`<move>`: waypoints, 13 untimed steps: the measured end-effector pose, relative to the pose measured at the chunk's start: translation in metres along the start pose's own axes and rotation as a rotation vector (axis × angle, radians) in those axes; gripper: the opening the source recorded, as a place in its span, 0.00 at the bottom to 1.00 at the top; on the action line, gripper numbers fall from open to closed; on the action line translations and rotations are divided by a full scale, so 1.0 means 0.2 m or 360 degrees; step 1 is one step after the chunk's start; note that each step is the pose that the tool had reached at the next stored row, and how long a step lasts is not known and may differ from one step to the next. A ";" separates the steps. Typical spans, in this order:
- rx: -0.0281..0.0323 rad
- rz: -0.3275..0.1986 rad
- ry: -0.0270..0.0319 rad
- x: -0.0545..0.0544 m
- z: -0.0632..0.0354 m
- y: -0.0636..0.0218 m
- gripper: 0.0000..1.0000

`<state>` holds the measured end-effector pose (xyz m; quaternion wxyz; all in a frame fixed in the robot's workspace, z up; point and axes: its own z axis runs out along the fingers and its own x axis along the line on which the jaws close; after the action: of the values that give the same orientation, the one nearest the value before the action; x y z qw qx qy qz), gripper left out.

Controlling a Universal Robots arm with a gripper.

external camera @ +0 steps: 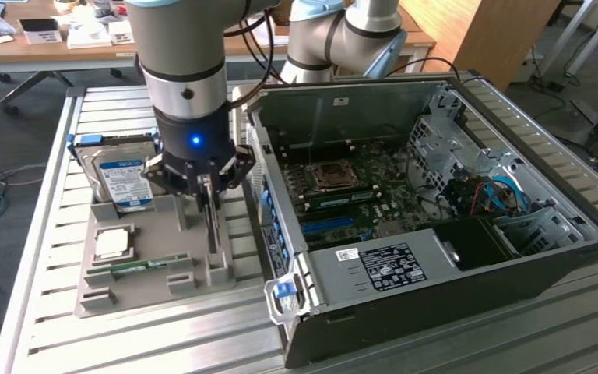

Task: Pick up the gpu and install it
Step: 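Pick up the gpu and move the gpu toward the slot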

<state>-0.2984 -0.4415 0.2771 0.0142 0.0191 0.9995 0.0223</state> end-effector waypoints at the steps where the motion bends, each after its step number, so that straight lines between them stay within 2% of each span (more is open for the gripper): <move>1: 0.00000 0.0000 -0.00001 0.00 -0.011 0.000 0.27; 13: 0.00000 0.0000 0.00000 0.00 -0.149 0.007 0.27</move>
<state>-0.2984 -0.4415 0.3070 0.0142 0.0191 0.9995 0.0223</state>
